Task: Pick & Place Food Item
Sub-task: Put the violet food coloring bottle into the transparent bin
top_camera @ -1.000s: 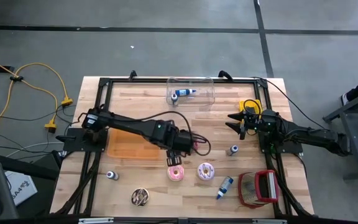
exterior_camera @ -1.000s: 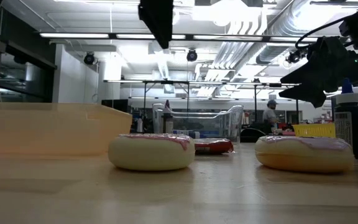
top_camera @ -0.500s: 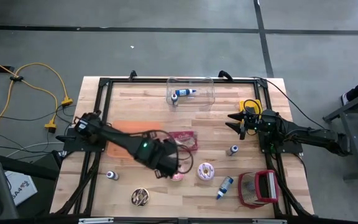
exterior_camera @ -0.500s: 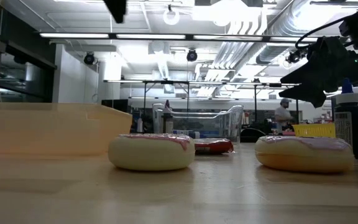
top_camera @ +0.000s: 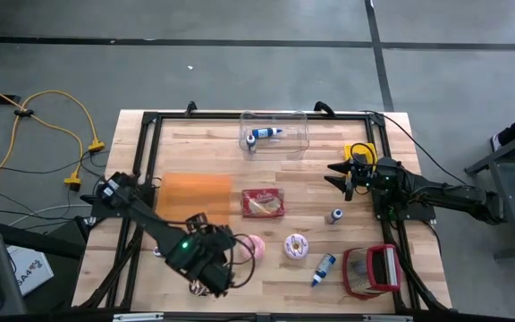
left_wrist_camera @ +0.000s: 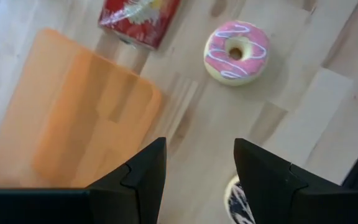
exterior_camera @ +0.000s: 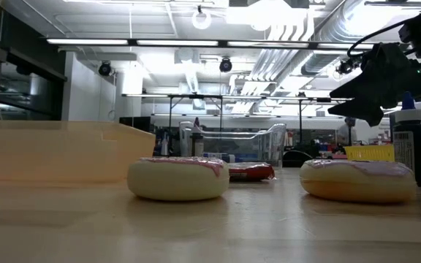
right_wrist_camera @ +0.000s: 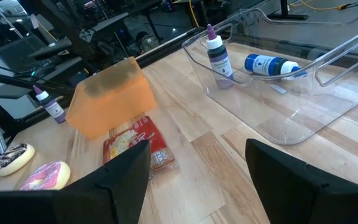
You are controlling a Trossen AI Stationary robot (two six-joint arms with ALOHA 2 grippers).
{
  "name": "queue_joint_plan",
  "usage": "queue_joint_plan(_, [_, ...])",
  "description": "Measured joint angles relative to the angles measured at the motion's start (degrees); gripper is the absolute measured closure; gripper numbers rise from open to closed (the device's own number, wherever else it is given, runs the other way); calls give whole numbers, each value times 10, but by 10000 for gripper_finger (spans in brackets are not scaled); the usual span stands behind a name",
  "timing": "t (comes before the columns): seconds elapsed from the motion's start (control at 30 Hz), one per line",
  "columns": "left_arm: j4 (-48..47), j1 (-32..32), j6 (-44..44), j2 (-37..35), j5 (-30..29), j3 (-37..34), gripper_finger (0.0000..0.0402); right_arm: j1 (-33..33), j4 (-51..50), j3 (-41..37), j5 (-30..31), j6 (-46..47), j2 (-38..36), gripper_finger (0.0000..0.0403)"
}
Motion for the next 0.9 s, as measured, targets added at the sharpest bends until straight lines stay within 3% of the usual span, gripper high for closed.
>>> queue_joint_plan(0.57, [8,-79,-174,-92,11,-195,222,0,0,0,0,0,0,152])
queue_joint_plan(0.9, [104,-118,-257,-216,22,-375,222,0,0,0,0,0,0,152])
